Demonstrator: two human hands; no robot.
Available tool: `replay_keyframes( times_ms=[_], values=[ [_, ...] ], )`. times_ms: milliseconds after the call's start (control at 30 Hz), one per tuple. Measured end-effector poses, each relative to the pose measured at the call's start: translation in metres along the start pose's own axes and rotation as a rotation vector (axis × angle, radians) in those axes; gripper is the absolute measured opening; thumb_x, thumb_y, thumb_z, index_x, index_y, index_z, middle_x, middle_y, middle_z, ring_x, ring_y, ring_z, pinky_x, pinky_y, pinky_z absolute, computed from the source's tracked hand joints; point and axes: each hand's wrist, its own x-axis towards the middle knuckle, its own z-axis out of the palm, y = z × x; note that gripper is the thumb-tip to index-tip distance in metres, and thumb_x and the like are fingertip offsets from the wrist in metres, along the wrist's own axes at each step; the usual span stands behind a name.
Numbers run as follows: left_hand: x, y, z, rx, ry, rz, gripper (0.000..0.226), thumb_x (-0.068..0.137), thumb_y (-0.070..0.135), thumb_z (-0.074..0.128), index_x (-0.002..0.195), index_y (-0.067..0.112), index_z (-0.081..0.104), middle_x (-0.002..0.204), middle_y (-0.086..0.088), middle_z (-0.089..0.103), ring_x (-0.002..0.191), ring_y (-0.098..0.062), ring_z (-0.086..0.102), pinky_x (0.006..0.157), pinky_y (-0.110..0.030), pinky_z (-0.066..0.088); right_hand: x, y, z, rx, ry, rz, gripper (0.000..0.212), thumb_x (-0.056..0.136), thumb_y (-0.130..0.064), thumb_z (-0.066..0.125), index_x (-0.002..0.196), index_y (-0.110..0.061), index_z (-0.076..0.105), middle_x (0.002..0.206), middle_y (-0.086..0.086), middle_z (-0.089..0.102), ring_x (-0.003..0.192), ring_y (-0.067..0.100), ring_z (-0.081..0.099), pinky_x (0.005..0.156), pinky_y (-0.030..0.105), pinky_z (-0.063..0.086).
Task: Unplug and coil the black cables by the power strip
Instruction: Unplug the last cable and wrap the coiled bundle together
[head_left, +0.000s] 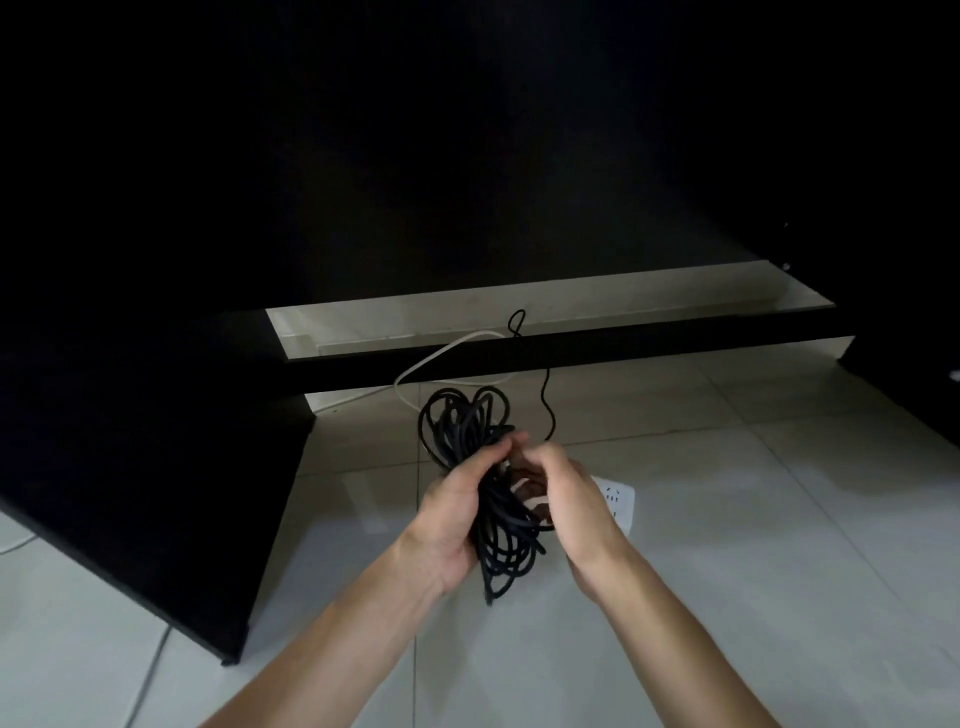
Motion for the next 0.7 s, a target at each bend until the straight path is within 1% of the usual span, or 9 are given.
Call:
replay_keyframes(
  times_ms=[67, 133, 200, 233, 333, 433, 500, 600, 700],
  values=[
    [0.002, 0.000, 0.000, -0.009, 0.051, 0.023, 0.023, 0.090, 0.027, 0.061, 0.103, 0.016, 0.076, 0.099, -0.006, 0.076, 0.087, -0.019, 0.073, 0.071, -0.031, 0.056, -0.003, -0.002, 0.001, -0.075, -0.080, -0.031, 0.028, 0.095, -0.027, 0.050, 0.086, -0.015, 0.073, 0.083, -0.003, 0.076, 0.086, 0.007, 0.071, 0.073, 0.022, 0.052],
    [0.004, 0.000, 0.000, -0.026, 0.077, 0.042, 0.020, 0.089, 0.028, 0.063, 0.098, 0.018, 0.078, 0.094, -0.004, 0.075, 0.086, -0.018, 0.072, 0.076, -0.032, 0.054, -0.004, -0.002, 0.003, -0.128, -0.160, -0.059, 0.018, 0.090, -0.024, 0.056, 0.093, -0.012, 0.070, 0.092, 0.003, 0.075, 0.097, 0.014, 0.070, 0.088, 0.031, 0.054],
    [0.006, -0.001, 0.000, 0.000, 0.089, 0.078, 0.019, 0.088, 0.029, 0.063, 0.096, 0.019, 0.078, 0.087, -0.005, 0.073, 0.080, -0.017, 0.070, 0.077, -0.033, 0.053, -0.003, -0.002, 0.004, -0.141, -0.246, -0.063, 0.022, 0.084, -0.026, 0.060, 0.101, -0.016, 0.069, 0.103, 0.009, 0.074, 0.104, 0.020, 0.069, 0.096, 0.038, 0.052],
    [0.006, -0.001, -0.001, 0.031, 0.104, 0.094, 0.019, 0.087, 0.029, 0.063, 0.095, 0.020, 0.078, 0.084, -0.005, 0.072, 0.077, -0.017, 0.070, 0.076, -0.033, 0.053, -0.003, -0.003, 0.003, -0.142, -0.270, -0.049, 0.023, 0.084, -0.025, 0.061, 0.105, -0.019, 0.069, 0.106, 0.009, 0.074, 0.104, 0.018, 0.070, 0.097, 0.036, 0.053],
    [0.007, -0.004, -0.004, 0.174, 0.159, 0.145, 0.021, 0.086, 0.035, 0.064, 0.096, 0.024, 0.079, 0.095, -0.005, 0.076, 0.093, -0.021, 0.071, 0.086, -0.037, 0.055, -0.003, -0.006, -0.002, -0.149, -0.344, 0.006, 0.025, 0.090, -0.016, 0.061, 0.114, -0.022, 0.068, 0.113, 0.007, 0.074, 0.106, 0.014, 0.069, 0.094, 0.024, 0.053],
    [0.007, -0.007, -0.009, 0.384, 0.183, 0.201, 0.036, 0.073, 0.056, 0.063, 0.099, 0.035, 0.076, 0.104, 0.004, 0.075, 0.103, -0.014, 0.068, 0.097, -0.035, 0.050, -0.001, -0.005, -0.010, -0.136, -0.420, 0.057, 0.035, 0.089, -0.015, 0.063, 0.121, -0.030, 0.066, 0.117, 0.004, 0.073, 0.111, 0.014, 0.068, 0.105, 0.034, 0.049],
    [0.007, -0.007, -0.015, 0.500, 0.177, 0.221, 0.047, 0.074, 0.063, 0.058, 0.110, 0.035, 0.071, 0.110, 0.005, 0.071, 0.104, -0.009, 0.065, 0.094, -0.027, 0.048, 0.000, -0.005, -0.010, -0.180, -0.439, 0.066, 0.039, 0.087, -0.015, 0.065, 0.122, -0.034, 0.065, 0.113, 0.001, 0.075, 0.110, 0.012, 0.069, 0.107, 0.035, 0.047],
    [0.011, -0.010, -0.025, 0.629, 0.096, 0.217, 0.073, 0.070, 0.075, 0.048, 0.127, 0.031, 0.059, 0.122, 0.002, 0.064, 0.112, -0.011, 0.060, 0.100, -0.029, 0.046, 0.004, -0.003, -0.007, -0.284, -0.413, 0.045, 0.045, 0.077, -0.023, 0.069, 0.119, -0.039, 0.065, 0.107, -0.002, 0.076, 0.105, 0.009, 0.070, 0.106, 0.034, 0.048],
    [0.013, -0.008, -0.028, 0.796, 0.047, 0.200, 0.059, 0.085, 0.072, 0.042, 0.125, 0.031, 0.056, 0.121, 0.000, 0.063, 0.115, -0.015, 0.059, 0.098, -0.027, 0.044, 0.007, 0.006, -0.002, -0.323, -0.334, -0.023, 0.053, 0.066, -0.031, 0.066, 0.119, -0.038, 0.064, 0.105, -0.009, 0.076, 0.103, 0.006, 0.069, 0.103, 0.037, 0.051]
  ],
)
